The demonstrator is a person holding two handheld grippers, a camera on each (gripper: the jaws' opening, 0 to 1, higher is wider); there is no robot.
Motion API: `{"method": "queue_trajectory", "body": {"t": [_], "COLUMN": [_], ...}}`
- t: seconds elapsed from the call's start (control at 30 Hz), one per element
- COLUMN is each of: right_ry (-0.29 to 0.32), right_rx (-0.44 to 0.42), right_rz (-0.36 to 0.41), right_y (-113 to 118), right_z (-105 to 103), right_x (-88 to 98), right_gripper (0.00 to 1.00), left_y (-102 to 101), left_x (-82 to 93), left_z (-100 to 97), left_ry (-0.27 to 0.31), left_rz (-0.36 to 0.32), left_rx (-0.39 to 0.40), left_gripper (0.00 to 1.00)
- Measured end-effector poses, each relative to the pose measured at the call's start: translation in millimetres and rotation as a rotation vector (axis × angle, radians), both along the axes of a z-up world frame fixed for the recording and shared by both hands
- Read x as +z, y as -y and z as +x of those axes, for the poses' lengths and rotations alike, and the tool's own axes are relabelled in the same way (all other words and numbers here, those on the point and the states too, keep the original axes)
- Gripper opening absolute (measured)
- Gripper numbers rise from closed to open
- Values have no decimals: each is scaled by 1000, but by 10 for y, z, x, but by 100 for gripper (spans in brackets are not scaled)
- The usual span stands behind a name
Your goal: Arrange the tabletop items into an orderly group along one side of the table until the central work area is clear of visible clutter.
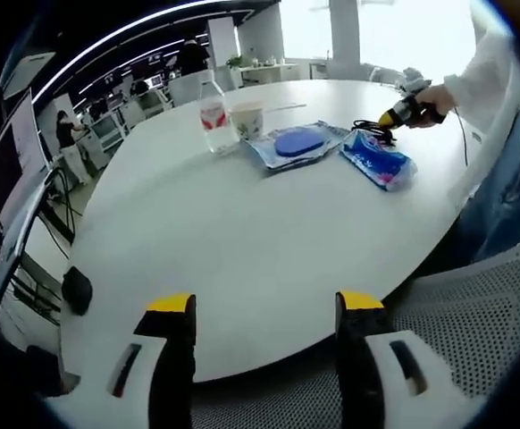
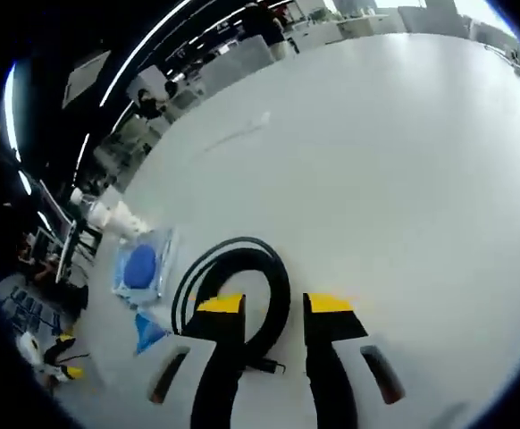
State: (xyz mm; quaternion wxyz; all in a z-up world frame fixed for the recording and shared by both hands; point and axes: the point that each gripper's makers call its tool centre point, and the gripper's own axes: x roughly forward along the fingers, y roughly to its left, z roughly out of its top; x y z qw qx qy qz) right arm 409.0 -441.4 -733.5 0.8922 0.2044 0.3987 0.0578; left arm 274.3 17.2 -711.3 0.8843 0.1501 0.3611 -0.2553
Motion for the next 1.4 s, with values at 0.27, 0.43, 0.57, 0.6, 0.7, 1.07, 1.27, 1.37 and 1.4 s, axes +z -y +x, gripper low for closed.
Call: {"method": "queue_trajectory", "body": {"t": [0.27, 0.43, 0.57, 0.6, 0.7, 1.07, 1.27, 1.37, 1.4], "right_ry": [64, 91, 106, 97, 102, 133, 153, 182, 187], "right_rx": [90, 93, 104, 105, 106, 112, 97, 17, 4], "right_rz": [-38, -22, -26, -45, -56, -122, -122, -58, -59], "right_y": [-117, -160, -173, -138, -143, -294, -443, -518, -541], "right_z": [-152, -382, -584, -638, -813, -1257, -1406, -1415, -1426], "right_x": [226, 347, 391, 335, 336, 566, 644, 673, 662], "right_gripper": [74, 84, 79, 78, 80, 77, 76, 75, 75], "left_y": [71, 79, 108, 124, 149, 202, 221, 223, 209], "left_x": [8, 48, 69, 82, 124, 191, 231, 279, 282], "left_z": [-14, -1, -9, -14, -21, -33, -60, -58, -49], "left_ry": [-14, 1, 1, 10, 30, 40, 54, 76, 81], "left_rz": [-38, -59, -81, -80, -83, -124, -140, -150, -147], "left_rx": [-19, -14, -18, -28, -42, -61, -78, -78, -72], "left_gripper": [65, 67, 69, 69, 69, 69, 68, 68, 68]}}
